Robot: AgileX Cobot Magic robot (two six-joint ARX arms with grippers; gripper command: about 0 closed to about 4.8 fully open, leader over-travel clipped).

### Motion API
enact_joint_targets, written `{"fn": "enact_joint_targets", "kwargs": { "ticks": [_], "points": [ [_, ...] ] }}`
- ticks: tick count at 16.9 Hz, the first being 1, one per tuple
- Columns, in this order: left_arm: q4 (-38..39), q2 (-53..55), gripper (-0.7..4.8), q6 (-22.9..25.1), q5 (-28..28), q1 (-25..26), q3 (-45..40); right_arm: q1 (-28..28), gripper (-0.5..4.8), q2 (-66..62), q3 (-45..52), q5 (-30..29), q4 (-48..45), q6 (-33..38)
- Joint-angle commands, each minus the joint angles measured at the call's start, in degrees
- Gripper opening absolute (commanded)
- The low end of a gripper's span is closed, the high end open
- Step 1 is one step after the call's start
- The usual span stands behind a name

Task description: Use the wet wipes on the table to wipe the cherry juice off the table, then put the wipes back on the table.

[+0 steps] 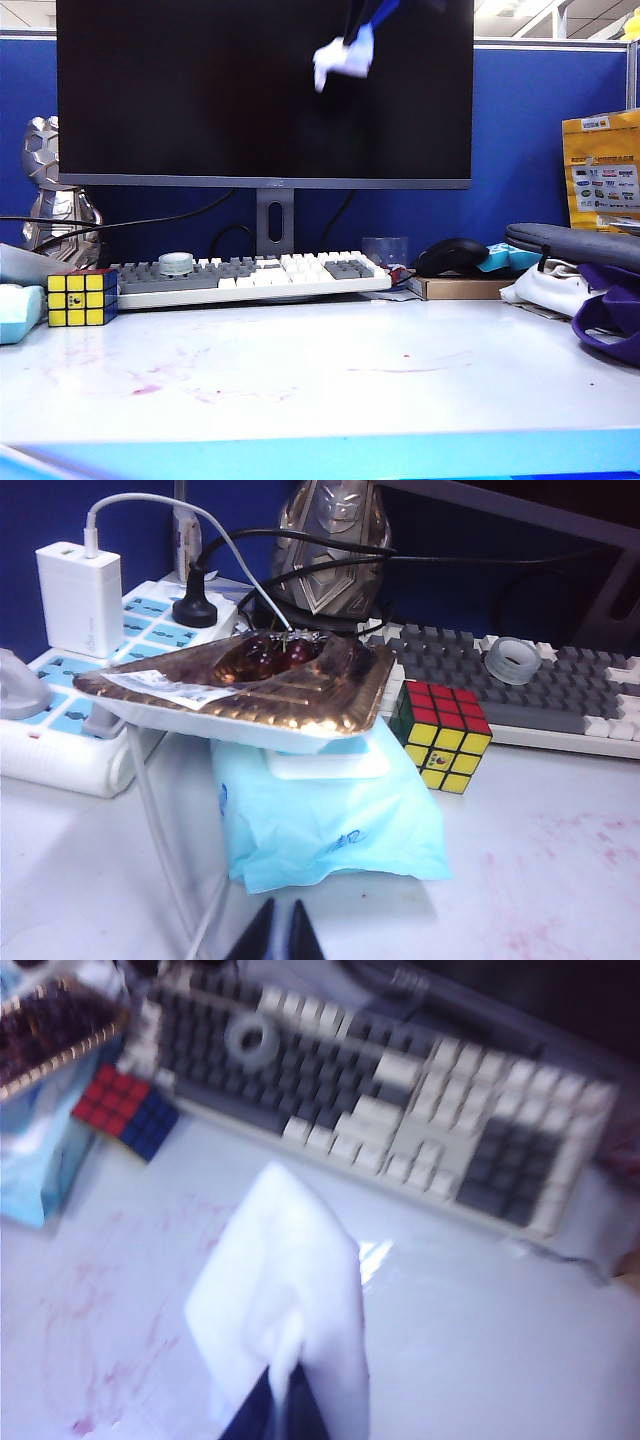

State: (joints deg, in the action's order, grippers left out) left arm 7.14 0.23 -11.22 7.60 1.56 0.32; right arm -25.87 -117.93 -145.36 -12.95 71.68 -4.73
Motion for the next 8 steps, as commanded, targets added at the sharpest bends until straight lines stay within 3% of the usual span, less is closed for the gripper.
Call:
{"fn": "enact_joint_targets", "kwargs": {
  "ticks": [1, 4, 8],
  "points": [
    [-0.35, -0.13, 0.28, 0.24, -0.11, -0.04, -0.02, -0.07, -0.01, 3.69, 0.0, 4.24, -2.93, 1.05],
    [-0.35, -0.13, 0.28, 0.24, -0.11, -0.04, -0.02, -0.07, -0.01, 5.62, 2.93, 5.62, -3.96, 1.07],
    [-0.35, -0.13, 0.28, 0.24, -0.11, -0.04, -0.02, -0.07, -0.01, 17.03, 30.12, 5.84, -19.85, 1.51]
  ]
}}
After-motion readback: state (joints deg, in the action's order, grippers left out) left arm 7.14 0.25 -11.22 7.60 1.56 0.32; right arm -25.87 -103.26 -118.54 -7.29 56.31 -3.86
